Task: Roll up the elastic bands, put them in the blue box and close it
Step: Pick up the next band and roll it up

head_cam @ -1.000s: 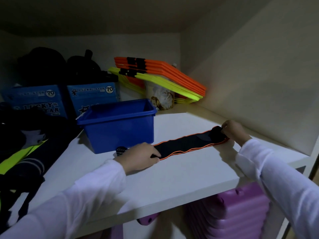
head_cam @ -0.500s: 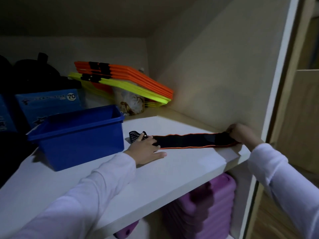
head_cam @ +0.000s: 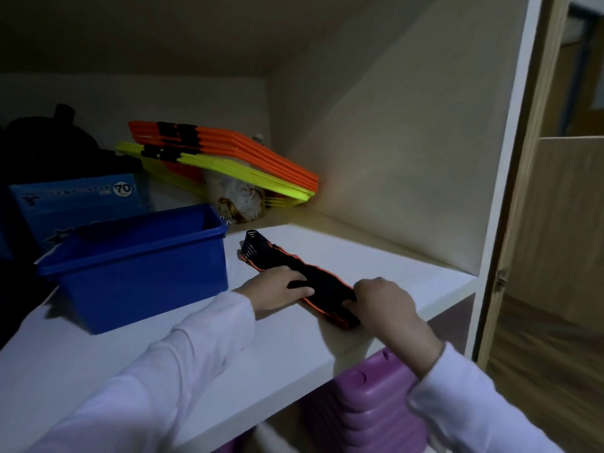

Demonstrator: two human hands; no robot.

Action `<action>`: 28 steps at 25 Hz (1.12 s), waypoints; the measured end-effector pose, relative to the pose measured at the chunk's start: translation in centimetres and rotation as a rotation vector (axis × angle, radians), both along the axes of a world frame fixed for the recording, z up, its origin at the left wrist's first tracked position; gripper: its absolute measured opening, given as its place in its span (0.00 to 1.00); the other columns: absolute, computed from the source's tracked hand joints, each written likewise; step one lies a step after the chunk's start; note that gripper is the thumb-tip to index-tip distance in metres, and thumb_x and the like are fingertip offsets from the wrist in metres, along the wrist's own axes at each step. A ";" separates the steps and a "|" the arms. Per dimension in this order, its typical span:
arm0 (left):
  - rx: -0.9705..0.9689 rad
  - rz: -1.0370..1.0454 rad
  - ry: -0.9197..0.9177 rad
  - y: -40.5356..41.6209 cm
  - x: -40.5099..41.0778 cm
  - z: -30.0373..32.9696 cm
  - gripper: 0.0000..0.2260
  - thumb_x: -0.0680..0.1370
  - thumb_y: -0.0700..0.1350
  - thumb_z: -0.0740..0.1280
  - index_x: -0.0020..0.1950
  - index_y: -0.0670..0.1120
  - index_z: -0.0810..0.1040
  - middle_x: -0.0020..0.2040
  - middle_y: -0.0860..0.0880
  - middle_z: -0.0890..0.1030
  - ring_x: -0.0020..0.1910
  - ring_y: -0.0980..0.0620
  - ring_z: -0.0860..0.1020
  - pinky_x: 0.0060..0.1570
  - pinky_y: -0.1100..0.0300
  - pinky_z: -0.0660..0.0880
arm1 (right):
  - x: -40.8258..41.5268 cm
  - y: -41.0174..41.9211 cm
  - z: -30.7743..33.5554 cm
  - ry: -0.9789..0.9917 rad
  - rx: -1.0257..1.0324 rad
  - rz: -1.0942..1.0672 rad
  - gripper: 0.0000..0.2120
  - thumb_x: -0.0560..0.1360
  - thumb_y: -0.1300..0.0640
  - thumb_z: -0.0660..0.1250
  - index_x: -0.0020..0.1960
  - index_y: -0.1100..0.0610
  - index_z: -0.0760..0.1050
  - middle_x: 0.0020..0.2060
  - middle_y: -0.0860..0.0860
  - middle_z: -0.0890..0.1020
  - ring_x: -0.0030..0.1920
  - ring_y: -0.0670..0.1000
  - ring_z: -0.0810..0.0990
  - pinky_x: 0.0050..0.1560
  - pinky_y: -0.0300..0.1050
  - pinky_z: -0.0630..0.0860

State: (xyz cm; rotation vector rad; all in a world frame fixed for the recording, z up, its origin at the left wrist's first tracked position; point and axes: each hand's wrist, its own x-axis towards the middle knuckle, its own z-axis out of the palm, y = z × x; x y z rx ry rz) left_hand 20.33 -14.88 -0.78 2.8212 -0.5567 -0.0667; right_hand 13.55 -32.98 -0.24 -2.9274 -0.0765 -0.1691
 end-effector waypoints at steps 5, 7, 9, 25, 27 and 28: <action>-0.216 0.082 0.152 3.8 -1.6 -0.3 0.17 0.76 0.44 0.65 0.65 0.49 0.74 0.71 0.49 0.70 0.68 0.51 0.69 0.69 0.59 0.65 | -2.1 4.0 0.4 -0.001 0.029 0.393 0.17 0.75 0.44 0.62 0.51 0.58 0.76 0.47 0.54 0.66 0.56 0.56 0.72 0.46 0.43 0.64; -0.223 0.085 0.153 4.9 -2.4 -0.4 0.16 0.75 0.42 0.65 0.62 0.50 0.76 0.69 0.49 0.72 0.67 0.52 0.70 0.68 0.59 0.67 | -2.4 5.1 0.2 0.057 0.085 0.573 0.13 0.73 0.43 0.65 0.38 0.51 0.69 0.46 0.52 0.68 0.47 0.54 0.71 0.43 0.42 0.63; -0.203 0.090 0.129 5.8 -3.2 -0.4 0.15 0.75 0.40 0.65 0.61 0.49 0.77 0.68 0.48 0.73 0.68 0.51 0.71 0.67 0.57 0.68 | -2.6 5.7 -0.3 0.043 0.048 0.684 0.17 0.70 0.43 0.67 0.38 0.51 0.63 0.45 0.48 0.69 0.44 0.50 0.67 0.41 0.42 0.63; -0.237 0.209 0.115 5.0 -11.2 0.8 0.25 0.69 0.61 0.69 0.65 0.56 0.73 0.55 0.54 0.73 0.56 0.56 0.73 0.49 0.69 0.68 | 8.4 5.8 3.7 0.217 0.224 0.415 0.18 0.76 0.52 0.64 0.56 0.66 0.78 0.44 0.59 0.79 0.44 0.55 0.77 0.37 0.38 0.72; -0.206 0.167 0.129 4.9 -11.6 1.0 0.27 0.68 0.62 0.70 0.65 0.59 0.71 0.55 0.54 0.70 0.55 0.56 0.71 0.49 0.69 0.66 | 11.6 7.1 2.6 0.161 0.071 0.347 0.19 0.76 0.53 0.62 0.58 0.66 0.77 0.50 0.60 0.80 0.48 0.56 0.78 0.37 0.38 0.72; -0.196 0.139 0.135 4.9 -11.6 1.1 0.27 0.67 0.61 0.70 0.65 0.60 0.71 0.54 0.54 0.69 0.54 0.56 0.70 0.48 0.69 0.65 | 12.9 7.7 1.9 0.135 0.020 0.353 0.19 0.77 0.52 0.62 0.59 0.66 0.76 0.54 0.60 0.80 0.53 0.58 0.78 0.45 0.41 0.73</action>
